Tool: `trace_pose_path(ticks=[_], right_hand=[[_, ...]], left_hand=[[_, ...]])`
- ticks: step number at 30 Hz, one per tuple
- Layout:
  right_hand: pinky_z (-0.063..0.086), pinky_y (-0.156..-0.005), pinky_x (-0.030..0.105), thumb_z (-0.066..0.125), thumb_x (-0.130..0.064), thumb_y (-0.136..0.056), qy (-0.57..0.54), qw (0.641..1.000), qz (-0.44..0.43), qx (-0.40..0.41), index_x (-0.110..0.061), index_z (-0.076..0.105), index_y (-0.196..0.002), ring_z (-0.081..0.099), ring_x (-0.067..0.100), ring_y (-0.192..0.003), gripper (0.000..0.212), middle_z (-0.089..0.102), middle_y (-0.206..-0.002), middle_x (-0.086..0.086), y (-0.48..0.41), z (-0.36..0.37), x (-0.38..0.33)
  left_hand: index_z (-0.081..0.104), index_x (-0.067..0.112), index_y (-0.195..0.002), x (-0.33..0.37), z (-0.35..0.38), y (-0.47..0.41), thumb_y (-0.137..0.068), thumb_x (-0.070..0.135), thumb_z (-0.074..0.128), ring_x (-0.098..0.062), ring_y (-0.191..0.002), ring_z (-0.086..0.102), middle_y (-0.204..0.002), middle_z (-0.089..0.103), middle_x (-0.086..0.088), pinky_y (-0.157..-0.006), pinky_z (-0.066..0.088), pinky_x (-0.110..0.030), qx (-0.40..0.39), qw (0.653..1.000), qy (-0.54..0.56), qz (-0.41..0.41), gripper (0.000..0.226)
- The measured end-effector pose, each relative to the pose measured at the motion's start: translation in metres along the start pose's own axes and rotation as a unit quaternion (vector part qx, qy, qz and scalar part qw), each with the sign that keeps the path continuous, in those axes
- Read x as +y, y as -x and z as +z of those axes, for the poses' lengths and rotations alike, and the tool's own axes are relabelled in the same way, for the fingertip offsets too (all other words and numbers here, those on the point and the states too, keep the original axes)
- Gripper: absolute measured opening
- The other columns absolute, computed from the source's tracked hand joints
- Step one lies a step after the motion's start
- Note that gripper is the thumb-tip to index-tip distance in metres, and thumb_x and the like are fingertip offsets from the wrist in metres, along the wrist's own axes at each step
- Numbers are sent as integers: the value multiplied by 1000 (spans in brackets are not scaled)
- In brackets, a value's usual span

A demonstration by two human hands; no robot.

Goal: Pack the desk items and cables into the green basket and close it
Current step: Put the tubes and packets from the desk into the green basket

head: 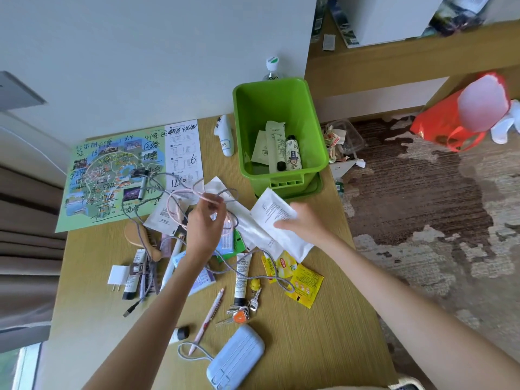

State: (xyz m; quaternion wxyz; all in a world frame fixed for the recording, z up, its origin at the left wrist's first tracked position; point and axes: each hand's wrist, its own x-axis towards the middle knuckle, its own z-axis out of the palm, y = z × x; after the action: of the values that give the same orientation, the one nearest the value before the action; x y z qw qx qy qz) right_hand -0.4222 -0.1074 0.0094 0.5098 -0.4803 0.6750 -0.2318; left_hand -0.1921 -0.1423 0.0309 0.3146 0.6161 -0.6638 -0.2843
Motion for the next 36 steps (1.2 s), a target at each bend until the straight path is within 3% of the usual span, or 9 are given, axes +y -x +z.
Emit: trace_pose_path(ticks=[3,6,8,12,16,21,26,30,36], right_hand=[[35,-63,28,75,-16,-81,-31,998,35,-32,-7,60,-87,53,17,-71,18,56,-80,5,-10,25,-3],[35,-65,27,76,-21,-81,4,998,59,-28,-10,57,-88,50,16,-76,23,52,-85,3,-22,45,-5],[38,-64,32,79,-26,-76,56,996,66,-19,-6,57,-82,57,21,-76,30,57,-84,6,-28,54,-6],[46,-75,37,79,-31,-74,141,987,80,-6,1,58,-104,59,29,-93,49,59,-108,15,-34,72,-8],[46,-96,46,80,-22,-75,147,985,88,24,-1,37,-134,49,35,-124,76,48,-137,17,-36,90,-12],[50,-87,49,78,-13,-75,115,990,61,60,-10,34,-127,56,33,-116,68,50,-134,9,-37,94,-18],[52,-76,47,74,-11,-75,154,984,59,69,-16,33,-107,60,33,-95,52,51,-98,2,-34,68,-22],[50,-78,44,75,-10,-75,89,992,78,48,-14,30,-110,56,28,-95,57,44,-106,-2,-24,45,-19],[46,-80,35,77,-4,-74,-3,996,88,25,-7,54,-118,61,26,-104,50,63,-115,8,-7,17,-8]], left_hand=[[65,9,-92,-10,-7,5,-92,17,64,-21,-88,66,-94,69,-7,-78,54,-35,11,996,51,-75,8],[72,7,-95,-17,-13,12,-91,20,66,-12,-83,65,-96,71,-8,-74,51,-30,18,982,98,-162,15],[71,2,-98,-23,-17,16,-91,16,65,-17,-79,64,-92,70,-12,-75,51,-31,26,959,157,-232,16],[66,-7,-102,-29,-21,22,-92,8,63,-21,-70,63,-82,65,-16,-65,55,-24,61,898,264,-346,18],[67,-2,-94,-33,-25,19,-94,11,61,-17,-63,65,-78,66,-12,-55,58,-22,46,867,287,-404,15],[68,2,-83,-37,-29,15,-95,20,60,-15,-53,67,-72,70,-11,-52,58,-26,-11,856,281,-434,23],[71,3,-87,-29,-23,14,-99,30,50,-18,-66,72,-84,75,-12,-59,60,-28,-92,855,274,-430,37],[68,6,-96,-17,-9,19,-97,26,54,-24,-84,73,-93,75,-14,-69,61,-33,-145,872,268,-382,24],[67,-5,-80,2,24,32,-93,15,55,-26,-71,63,-78,70,-19,-71,56,-41,-149,925,126,-327,27]])
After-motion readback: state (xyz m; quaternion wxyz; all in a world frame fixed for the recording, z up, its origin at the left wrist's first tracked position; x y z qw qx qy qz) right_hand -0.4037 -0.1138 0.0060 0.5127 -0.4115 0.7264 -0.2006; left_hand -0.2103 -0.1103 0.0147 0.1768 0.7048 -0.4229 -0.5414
